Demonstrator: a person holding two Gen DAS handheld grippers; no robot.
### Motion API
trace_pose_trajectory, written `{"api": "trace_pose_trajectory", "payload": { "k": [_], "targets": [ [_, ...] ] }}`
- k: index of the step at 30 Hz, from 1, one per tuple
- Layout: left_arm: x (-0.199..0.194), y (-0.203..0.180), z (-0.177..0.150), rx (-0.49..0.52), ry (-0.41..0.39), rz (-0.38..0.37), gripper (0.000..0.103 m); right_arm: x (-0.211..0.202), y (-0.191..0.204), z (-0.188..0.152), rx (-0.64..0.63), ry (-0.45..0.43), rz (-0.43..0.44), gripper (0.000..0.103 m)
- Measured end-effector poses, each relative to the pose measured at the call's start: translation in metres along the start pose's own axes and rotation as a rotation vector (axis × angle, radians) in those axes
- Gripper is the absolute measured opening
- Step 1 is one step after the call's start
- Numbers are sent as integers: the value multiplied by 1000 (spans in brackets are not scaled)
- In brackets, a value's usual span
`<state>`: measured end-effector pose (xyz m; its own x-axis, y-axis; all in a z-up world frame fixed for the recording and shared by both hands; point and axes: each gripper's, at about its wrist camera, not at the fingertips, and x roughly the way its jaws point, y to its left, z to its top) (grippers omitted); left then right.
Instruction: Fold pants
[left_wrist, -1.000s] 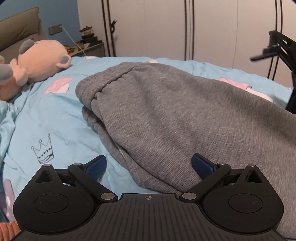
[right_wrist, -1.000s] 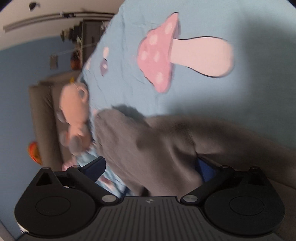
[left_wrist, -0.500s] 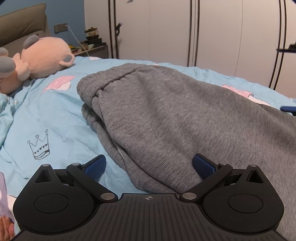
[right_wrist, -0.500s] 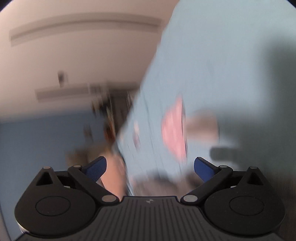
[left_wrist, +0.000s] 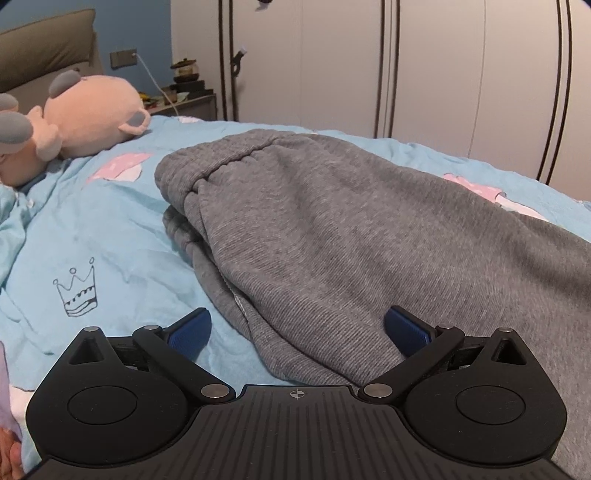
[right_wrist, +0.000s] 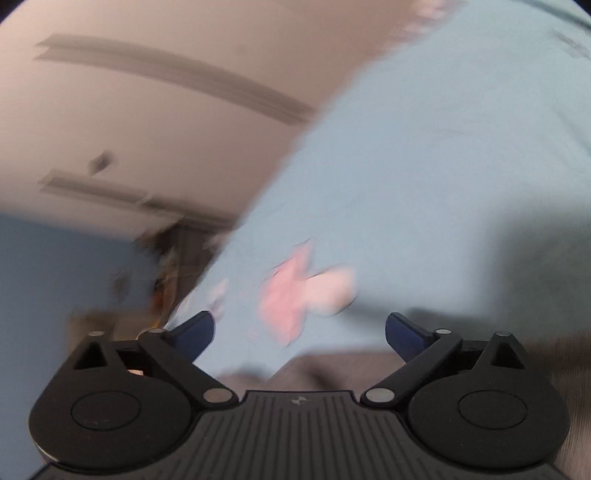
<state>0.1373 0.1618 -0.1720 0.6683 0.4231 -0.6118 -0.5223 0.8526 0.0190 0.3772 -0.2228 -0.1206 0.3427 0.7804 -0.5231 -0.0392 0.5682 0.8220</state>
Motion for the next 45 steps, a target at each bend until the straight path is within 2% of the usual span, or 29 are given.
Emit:
{"api": "trace_pose_trajectory", "payload": {
  "k": [2,3,5,8,9,10,11,12,13,14,16,17,19,20,22,24,30,33,35,37,39,40,41,43,45],
  "targets": [
    [-1,-2,-1,11,-9,6,103,1,5,-19,-34,67,-49,98],
    [-1,-2,0,10,-9,5,103,7,0,-24,6,110,-83,97],
    [-1,1,0,-1,-4,-2,103,20,-22,-27,128,153,-114,87],
    [-1,4,0,-16,1,-11,103,21,-52,-21,372,107,-79,81],
    [-1,4,0,-18,1,-12,103,21,-53,-18,419,100,-89,77],
    [-1,4,1,-17,2,-13,103,21,-48,-21,401,97,-128,59],
    [0,4,0,-17,2,-12,103,22,-38,-20,319,87,-189,34],
    [0,4,0,-17,1,-12,103,22,-25,-22,197,63,-258,22],
    [0,4,0,-17,0,-13,103,23,-16,-23,88,36,-319,4],
    [1,4,0,-19,0,-15,103,25,-10,-23,3,29,-376,0],
    [2,6,0,-28,1,-23,103,20,1,-23,-121,-18,-425,0],
    [2,7,0,-32,2,-27,103,18,10,-24,-201,-45,-426,4],
    [2,8,-1,-37,1,-32,103,14,21,-22,-315,-56,-361,6],
    [3,8,0,-38,1,-32,103,14,22,-20,-339,-30,-350,16],
    [2,8,-1,-38,0,-33,103,18,21,-16,-416,41,-359,25],
    [3,8,-2,-40,-2,-35,103,24,21,-18,-510,117,-377,26],
    [3,7,-3,-38,-7,-33,103,35,26,-29,-670,242,-386,32],
    [3,7,-3,-38,-7,-33,103,38,29,-33,-732,282,-397,42],
    [3,7,-3,-38,-8,-33,103,36,30,-31,-755,317,-386,58],
    [3,7,-3,-36,-8,-31,103,35,29,-31,-778,348,-363,68],
    [3,7,-3,-38,-8,-33,103,39,26,-35,-787,314,-390,64],
    [3,7,-3,-38,-8,-33,103,40,26,-37,-787,291,-413,51],
    [3,7,-3,-38,-8,-34,103,40,28,-39,-804,267,-438,28],
    [3,6,-3,-39,-9,-34,103,39,34,-41,-823,232,-486,3],
    [3,6,-3,-39,-10,-33,103,38,41,-47,-870,210,-523,2]
  ]
}}
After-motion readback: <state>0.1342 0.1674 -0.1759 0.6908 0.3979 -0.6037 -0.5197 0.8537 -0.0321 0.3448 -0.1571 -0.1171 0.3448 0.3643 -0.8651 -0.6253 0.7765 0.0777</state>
